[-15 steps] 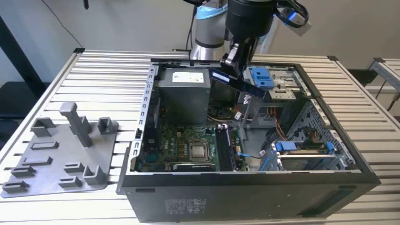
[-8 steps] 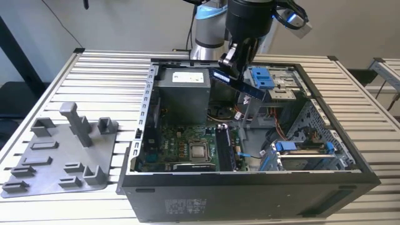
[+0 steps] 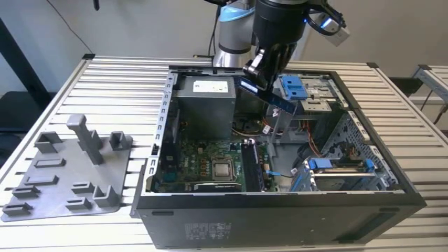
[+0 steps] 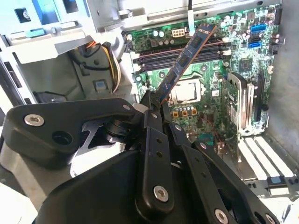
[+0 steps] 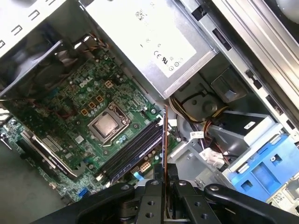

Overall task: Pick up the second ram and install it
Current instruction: 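Insert the second ram into the second slot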

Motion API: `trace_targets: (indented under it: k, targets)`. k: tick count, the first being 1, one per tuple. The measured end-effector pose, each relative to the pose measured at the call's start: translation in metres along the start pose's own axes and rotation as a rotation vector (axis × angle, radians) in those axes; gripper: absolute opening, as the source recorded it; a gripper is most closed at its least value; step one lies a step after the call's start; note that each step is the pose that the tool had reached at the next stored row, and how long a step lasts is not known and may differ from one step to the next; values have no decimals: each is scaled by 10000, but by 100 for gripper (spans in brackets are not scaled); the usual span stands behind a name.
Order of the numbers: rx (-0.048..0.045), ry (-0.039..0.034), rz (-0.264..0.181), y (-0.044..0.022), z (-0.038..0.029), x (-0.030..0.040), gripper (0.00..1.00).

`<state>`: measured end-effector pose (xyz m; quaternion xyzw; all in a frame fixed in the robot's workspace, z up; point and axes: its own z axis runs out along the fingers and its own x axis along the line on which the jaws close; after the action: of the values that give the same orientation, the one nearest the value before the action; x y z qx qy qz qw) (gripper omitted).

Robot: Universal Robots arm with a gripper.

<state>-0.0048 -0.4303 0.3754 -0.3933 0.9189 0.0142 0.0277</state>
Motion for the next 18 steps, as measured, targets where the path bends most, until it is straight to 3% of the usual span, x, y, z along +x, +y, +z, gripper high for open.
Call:
trace_targets:
  k: [13, 18]
  targets:
    - [132, -1, 2027, -1, 21, 1, 14]
    - [169, 34, 2635, -1, 29, 1, 14]
